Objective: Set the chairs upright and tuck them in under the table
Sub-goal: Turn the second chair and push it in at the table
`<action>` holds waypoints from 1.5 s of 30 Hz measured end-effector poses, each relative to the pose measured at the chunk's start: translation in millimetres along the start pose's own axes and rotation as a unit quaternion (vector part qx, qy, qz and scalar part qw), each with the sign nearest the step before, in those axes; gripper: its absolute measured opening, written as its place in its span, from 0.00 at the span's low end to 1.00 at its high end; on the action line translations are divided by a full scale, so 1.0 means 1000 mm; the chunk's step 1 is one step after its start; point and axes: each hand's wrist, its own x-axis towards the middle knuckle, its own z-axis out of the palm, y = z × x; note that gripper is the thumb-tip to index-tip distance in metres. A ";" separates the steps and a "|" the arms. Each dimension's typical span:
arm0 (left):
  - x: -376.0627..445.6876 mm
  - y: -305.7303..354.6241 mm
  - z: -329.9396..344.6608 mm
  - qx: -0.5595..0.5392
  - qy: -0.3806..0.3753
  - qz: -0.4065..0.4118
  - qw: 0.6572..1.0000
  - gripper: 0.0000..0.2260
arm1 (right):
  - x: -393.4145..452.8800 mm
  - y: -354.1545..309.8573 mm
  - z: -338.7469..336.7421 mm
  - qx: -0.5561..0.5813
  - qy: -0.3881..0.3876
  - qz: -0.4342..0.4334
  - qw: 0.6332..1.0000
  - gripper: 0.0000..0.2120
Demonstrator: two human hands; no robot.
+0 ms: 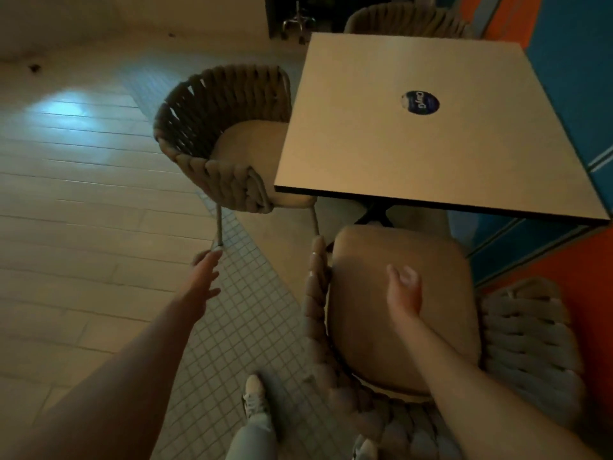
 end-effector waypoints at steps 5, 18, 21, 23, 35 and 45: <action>0.078 0.068 -0.101 -0.036 -0.013 0.032 0.999 0.15 | -0.030 -0.071 0.172 -0.001 -0.085 -0.039 0.996 0.23; 0.279 0.213 -0.283 -0.063 -0.031 0.027 0.997 0.10 | -0.073 -0.181 0.483 0.054 -0.103 0.027 0.993 0.23; 0.337 0.256 -0.297 -0.070 -0.041 0.036 0.996 0.11 | -0.051 -0.209 0.557 0.082 -0.079 0.022 0.993 0.24; 0.377 0.289 -0.309 -0.078 -0.046 0.039 0.995 0.07 | -0.036 -0.226 0.607 0.101 -0.075 0.034 0.991 0.23; 0.615 0.465 -0.345 -0.122 -0.096 -0.009 0.988 0.22 | 0.042 -0.316 0.773 0.131 0.066 0.115 0.982 0.22; 0.780 0.582 -0.240 0.158 -0.297 0.010 0.942 0.13 | 0.088 -0.354 0.830 0.266 0.167 0.194 0.929 0.23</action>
